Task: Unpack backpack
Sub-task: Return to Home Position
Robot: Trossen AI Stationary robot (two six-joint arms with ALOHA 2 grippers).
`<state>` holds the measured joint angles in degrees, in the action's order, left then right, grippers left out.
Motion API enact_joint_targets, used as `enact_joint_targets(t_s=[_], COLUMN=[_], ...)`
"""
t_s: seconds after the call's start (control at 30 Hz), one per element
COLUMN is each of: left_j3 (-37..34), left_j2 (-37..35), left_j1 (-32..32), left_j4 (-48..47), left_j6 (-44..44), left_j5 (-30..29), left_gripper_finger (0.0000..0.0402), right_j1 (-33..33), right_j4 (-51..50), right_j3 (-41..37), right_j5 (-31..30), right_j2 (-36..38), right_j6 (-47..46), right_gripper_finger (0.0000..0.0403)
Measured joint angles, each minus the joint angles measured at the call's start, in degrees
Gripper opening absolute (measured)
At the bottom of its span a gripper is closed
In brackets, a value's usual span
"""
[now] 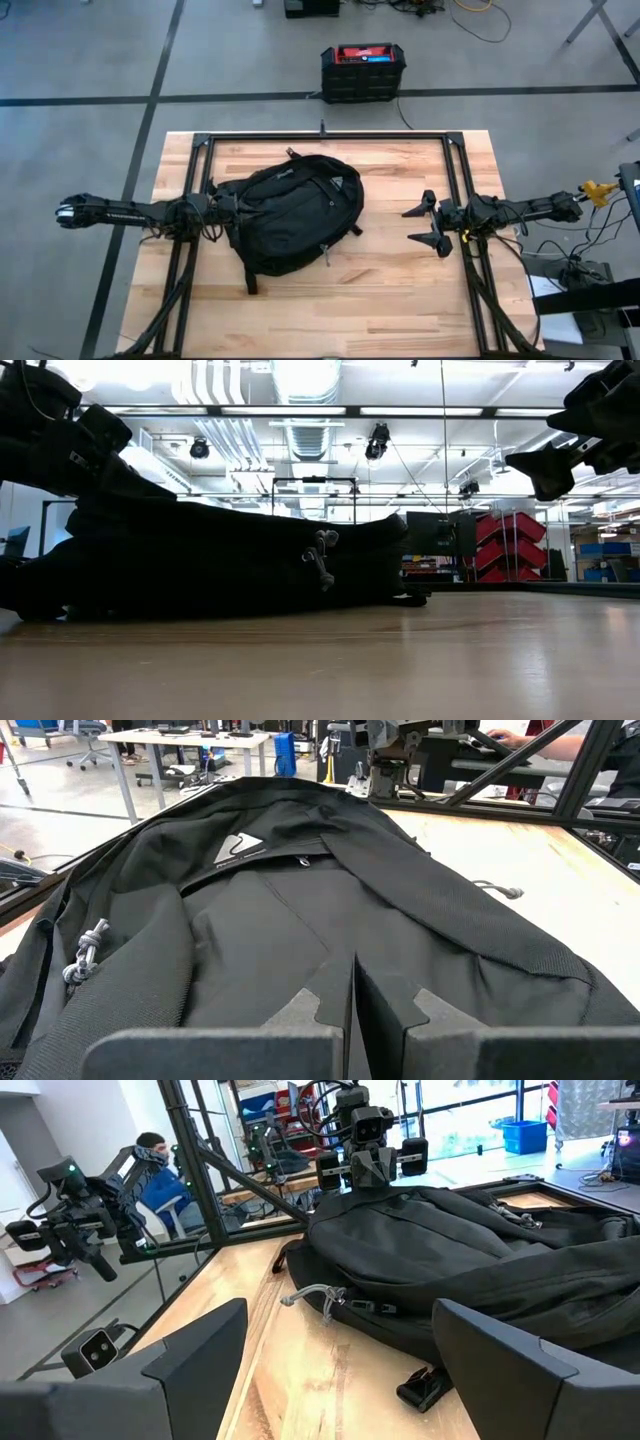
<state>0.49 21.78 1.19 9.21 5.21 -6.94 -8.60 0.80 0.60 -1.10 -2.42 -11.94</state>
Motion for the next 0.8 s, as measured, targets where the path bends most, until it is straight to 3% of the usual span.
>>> enact_joint_targets(t_s=[0.8], left_j3=[0.0], left_j2=[0.0], left_j1=[-0.02], left_j4=[0.01], left_j6=[0.0], left_j5=[-0.02], left_gripper_finger=[0.0], right_j1=[0.02], right_j4=[0.0], right_j3=[0.0], right_j5=[0.0], right_j2=[0.0], right_j6=[0.03], right_gripper_finger=[0.0302])
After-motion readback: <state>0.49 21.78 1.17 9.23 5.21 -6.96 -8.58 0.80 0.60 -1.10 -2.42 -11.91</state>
